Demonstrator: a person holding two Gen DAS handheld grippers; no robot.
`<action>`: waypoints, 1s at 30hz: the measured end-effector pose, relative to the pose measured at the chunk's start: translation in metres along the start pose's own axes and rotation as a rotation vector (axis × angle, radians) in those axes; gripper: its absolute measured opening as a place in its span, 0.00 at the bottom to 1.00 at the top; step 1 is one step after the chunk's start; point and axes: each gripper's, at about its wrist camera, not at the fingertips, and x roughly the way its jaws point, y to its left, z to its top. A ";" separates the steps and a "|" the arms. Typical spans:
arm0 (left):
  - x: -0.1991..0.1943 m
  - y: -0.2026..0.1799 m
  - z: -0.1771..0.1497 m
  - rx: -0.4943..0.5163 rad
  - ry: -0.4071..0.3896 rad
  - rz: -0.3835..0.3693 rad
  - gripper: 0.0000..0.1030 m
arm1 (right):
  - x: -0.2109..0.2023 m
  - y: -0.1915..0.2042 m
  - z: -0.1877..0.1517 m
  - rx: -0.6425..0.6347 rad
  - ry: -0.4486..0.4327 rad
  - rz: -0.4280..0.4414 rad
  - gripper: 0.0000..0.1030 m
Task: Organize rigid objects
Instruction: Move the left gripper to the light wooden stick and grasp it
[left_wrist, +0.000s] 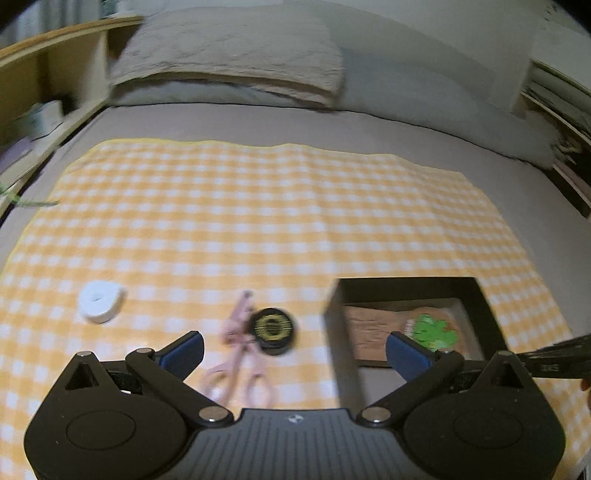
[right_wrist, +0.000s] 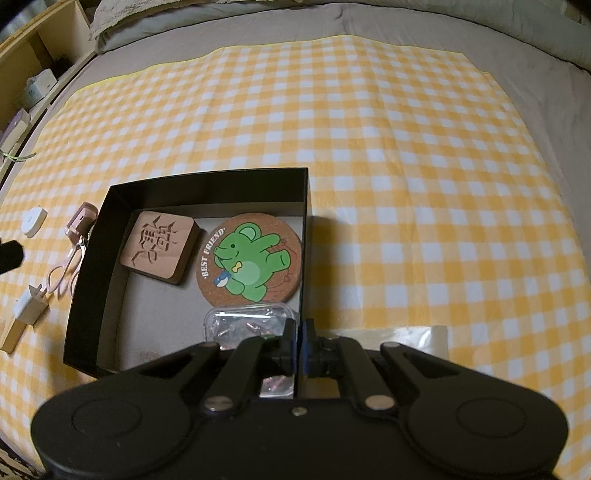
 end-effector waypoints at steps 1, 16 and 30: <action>-0.001 0.008 -0.001 -0.008 -0.003 0.008 1.00 | 0.001 0.000 0.001 -0.002 0.000 -0.002 0.04; -0.013 0.094 -0.026 0.070 0.050 0.013 0.99 | 0.005 0.003 -0.001 -0.005 -0.001 -0.007 0.04; 0.007 0.118 -0.066 0.243 0.288 0.052 0.51 | 0.010 0.003 0.000 -0.017 -0.002 -0.023 0.04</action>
